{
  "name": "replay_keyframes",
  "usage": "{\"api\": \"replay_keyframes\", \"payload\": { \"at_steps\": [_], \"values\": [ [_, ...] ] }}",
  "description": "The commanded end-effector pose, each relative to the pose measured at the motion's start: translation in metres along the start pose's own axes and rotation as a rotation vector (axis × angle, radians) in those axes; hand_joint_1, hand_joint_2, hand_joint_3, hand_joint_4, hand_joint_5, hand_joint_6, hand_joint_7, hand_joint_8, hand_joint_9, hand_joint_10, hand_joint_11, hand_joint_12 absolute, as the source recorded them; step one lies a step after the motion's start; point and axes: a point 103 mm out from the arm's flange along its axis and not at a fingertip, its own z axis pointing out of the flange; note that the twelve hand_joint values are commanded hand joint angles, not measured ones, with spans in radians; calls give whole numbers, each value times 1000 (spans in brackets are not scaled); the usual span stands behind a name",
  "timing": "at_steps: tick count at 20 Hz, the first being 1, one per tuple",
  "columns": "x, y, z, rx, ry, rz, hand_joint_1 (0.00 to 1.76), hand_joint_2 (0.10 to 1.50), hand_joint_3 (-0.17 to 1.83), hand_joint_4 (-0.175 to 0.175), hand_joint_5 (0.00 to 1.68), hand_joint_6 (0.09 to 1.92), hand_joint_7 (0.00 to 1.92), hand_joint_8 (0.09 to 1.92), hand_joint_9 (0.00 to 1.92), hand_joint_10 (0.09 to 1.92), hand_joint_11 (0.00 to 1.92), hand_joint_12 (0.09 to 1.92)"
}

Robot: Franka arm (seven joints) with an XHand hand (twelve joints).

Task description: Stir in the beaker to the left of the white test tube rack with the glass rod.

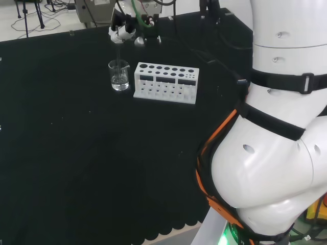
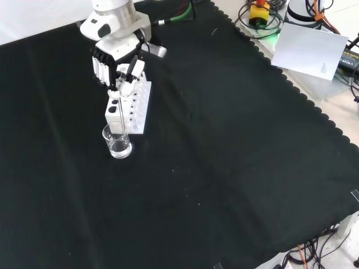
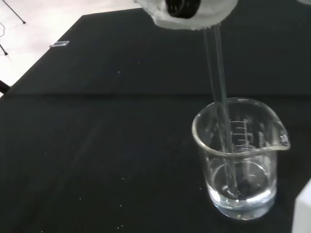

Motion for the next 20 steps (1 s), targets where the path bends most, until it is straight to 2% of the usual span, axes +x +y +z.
{"api": "replay_keyframes", "payload": {
  "at_steps": [1,4,9,11,14,17,20],
  "values": [
    [6,23,10,13,0,-21,1300,1038,5,-175,1288,116,1146,1048,1746,585,1256,762],
    [-1,26,6,3,-6,-16,1299,1039,4,-175,1287,116,1146,1048,1747,586,1256,762],
    [-20,27,-5,0,-19,19,1299,1039,4,-175,1287,116,1146,1048,1747,586,1257,762],
    [-30,17,-10,-24,0,9,1299,1039,4,-175,1287,116,1146,1049,1748,587,1257,762],
    [-41,7,-14,-13,-19,51,1299,1039,4,-175,1287,117,1145,1050,1748,587,1257,761],
    [-43,-4,-16,-11,-31,72,1299,1040,4,-175,1287,117,1144,1051,1748,587,1257,761],
    [-37,-12,-16,-13,-14,62,1299,1040,3,-175,1286,117,1143,1052,1748,588,1257,761]
  ]
}}
